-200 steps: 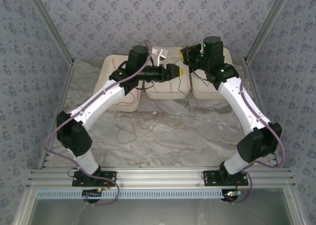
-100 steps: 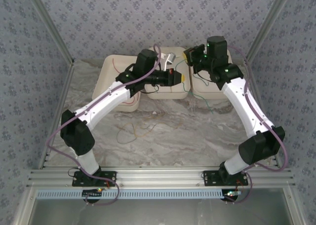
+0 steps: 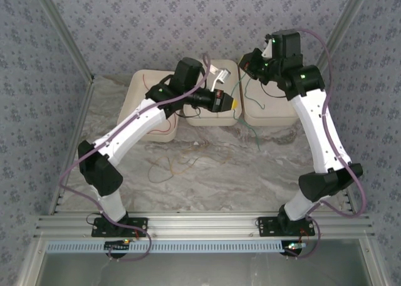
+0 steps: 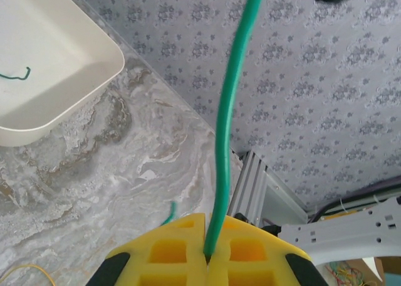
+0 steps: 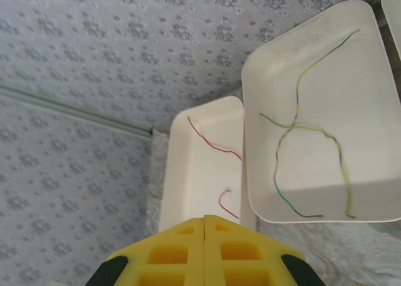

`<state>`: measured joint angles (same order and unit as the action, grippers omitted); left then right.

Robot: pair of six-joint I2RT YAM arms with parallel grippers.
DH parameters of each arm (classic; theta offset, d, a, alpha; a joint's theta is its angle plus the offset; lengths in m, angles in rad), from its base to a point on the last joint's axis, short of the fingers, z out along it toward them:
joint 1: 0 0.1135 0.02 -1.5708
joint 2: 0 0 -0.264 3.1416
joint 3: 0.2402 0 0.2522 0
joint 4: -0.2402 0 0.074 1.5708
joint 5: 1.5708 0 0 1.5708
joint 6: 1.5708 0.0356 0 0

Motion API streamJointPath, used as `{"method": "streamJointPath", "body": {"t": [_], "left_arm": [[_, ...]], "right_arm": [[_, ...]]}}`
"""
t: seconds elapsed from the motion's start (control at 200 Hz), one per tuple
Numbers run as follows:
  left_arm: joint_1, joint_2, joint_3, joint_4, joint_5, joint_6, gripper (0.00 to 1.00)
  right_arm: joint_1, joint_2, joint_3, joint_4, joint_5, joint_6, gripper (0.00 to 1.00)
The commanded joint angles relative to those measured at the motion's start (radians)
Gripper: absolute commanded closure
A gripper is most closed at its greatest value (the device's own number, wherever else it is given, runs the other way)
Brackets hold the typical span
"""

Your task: Untangle the cables

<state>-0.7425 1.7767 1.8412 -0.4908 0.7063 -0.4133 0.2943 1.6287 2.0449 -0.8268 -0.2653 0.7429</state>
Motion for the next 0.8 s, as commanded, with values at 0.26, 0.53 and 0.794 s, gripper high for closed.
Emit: {"method": "streamJointPath", "body": {"t": [0.26,0.53,0.794], "left_arm": [[-0.128,0.118,0.072,-0.231,-0.019,0.067,1.0],[-0.138,0.13,0.078,-0.196,-0.006,0.031,1.0],[-0.109,0.118,0.068,-0.106,0.008,-0.049,1.0]], "right_arm": [[-0.075,0.135,0.236,0.027,-0.083,-0.126,1.0],[-0.103,0.239,0.447,-0.116,-0.217,-0.156,1.0],[-0.164,0.162,0.39,-0.146,-0.195,-0.181,0.56]]}}
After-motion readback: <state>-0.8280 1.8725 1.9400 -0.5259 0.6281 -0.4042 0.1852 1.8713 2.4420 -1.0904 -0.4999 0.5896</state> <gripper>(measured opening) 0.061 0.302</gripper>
